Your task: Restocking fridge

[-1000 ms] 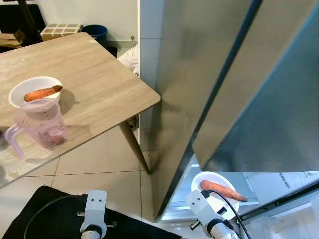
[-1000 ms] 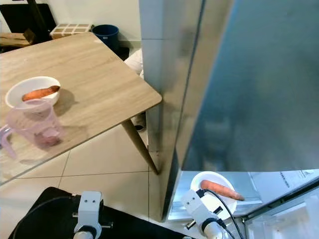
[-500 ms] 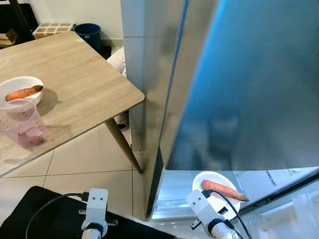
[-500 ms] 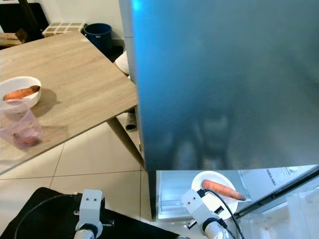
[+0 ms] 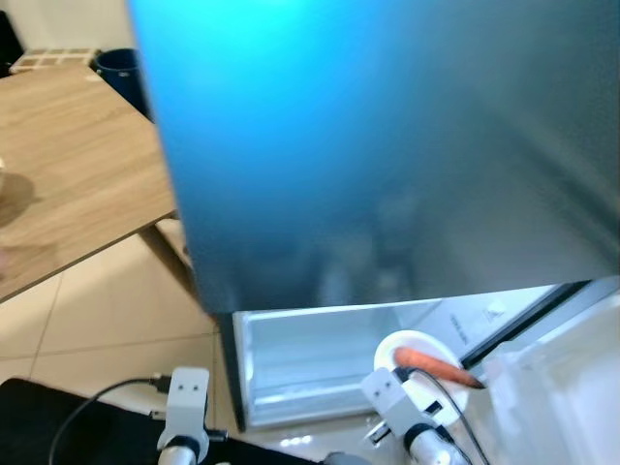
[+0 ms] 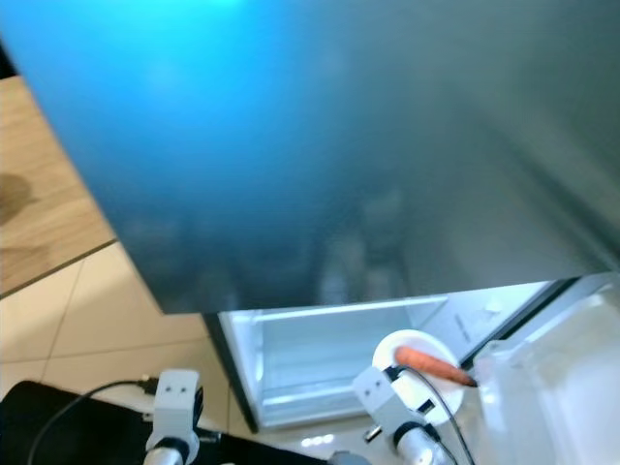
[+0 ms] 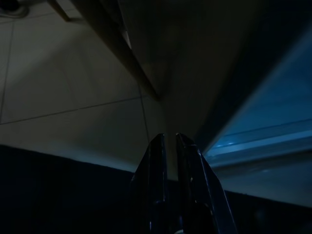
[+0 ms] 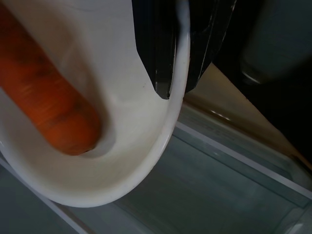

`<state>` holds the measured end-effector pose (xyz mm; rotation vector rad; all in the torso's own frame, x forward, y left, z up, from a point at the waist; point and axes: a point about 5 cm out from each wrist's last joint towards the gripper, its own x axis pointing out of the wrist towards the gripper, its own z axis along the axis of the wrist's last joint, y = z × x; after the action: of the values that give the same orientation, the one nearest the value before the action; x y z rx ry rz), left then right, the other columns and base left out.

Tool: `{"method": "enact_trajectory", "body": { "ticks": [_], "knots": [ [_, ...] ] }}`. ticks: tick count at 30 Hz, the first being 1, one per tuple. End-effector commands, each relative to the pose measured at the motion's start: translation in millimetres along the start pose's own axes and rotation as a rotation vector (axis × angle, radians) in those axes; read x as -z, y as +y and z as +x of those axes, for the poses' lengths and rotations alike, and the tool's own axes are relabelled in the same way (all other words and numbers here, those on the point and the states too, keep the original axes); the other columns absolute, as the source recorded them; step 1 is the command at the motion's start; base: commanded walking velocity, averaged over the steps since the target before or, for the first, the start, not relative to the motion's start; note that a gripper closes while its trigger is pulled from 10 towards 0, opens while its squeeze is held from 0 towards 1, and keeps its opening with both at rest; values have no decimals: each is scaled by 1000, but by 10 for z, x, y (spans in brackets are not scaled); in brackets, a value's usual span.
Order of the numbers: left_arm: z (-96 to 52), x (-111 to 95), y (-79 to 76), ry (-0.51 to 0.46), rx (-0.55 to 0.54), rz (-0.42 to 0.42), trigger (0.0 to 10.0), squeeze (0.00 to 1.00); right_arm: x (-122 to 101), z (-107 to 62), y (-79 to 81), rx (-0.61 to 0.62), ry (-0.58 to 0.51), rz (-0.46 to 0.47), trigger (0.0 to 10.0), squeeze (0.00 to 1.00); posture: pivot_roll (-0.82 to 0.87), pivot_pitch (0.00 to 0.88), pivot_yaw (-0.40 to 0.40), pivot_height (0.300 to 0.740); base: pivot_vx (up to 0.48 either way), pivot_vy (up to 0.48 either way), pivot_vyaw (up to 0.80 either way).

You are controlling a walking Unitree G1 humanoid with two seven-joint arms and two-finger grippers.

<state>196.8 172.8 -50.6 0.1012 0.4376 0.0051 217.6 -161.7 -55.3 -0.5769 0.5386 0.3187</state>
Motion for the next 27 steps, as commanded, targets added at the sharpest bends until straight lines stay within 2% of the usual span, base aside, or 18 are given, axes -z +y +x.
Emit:
{"method": "enact_trajectory", "body": {
  "ticks": [1,14,16,18,19,22,23,25,27],
  "knots": [
    [-59,98,26,37,-16,-23,10000,0,54,-21,-42,17,16,0,10000,0,-89,134,-45,724,0,0,0],
    [-84,124,58,36,-19,-32,10000,0,47,-20,-45,17,10,-3,10000,0,-90,125,-44,724,0,0,0],
    [-84,105,31,16,24,-19,10000,0,19,-11,-45,15,-4,-2,10000,0,-94,124,-44,724,0,0,0],
    [-87,76,-57,-10,118,9,10000,0,-41,9,-41,3,-33,-17,10000,0,-97,125,-45,724,0,0,0],
    [-87,76,-57,-10,118,9,10000,0,-41,9,-41,3,-33,-17,10000,0,-97,125,-45,724,0,0,0],
    [-100,26,-219,-52,291,116,10000,0,-135,43,-43,-16,-76,-48,10000,0,-99,129,-48,724,0,0,0],
    [-100,26,-219,-52,291,116,10000,0,-135,43,-43,-16,-76,-48,10000,0,-99,129,-48,724,0,0,0],
    [-109,0,-314,-68,405,180,10000,0,-210,70,-52,-26,-106,-60,10000,0,-101,132,-50,724,0,0,0],
    [-116,-12,-340,-79,433,191,10000,0,-233,77,-52,-30,-115,-63,10000,0,-101,132,-50,724,0,0,0]
  ]
}}
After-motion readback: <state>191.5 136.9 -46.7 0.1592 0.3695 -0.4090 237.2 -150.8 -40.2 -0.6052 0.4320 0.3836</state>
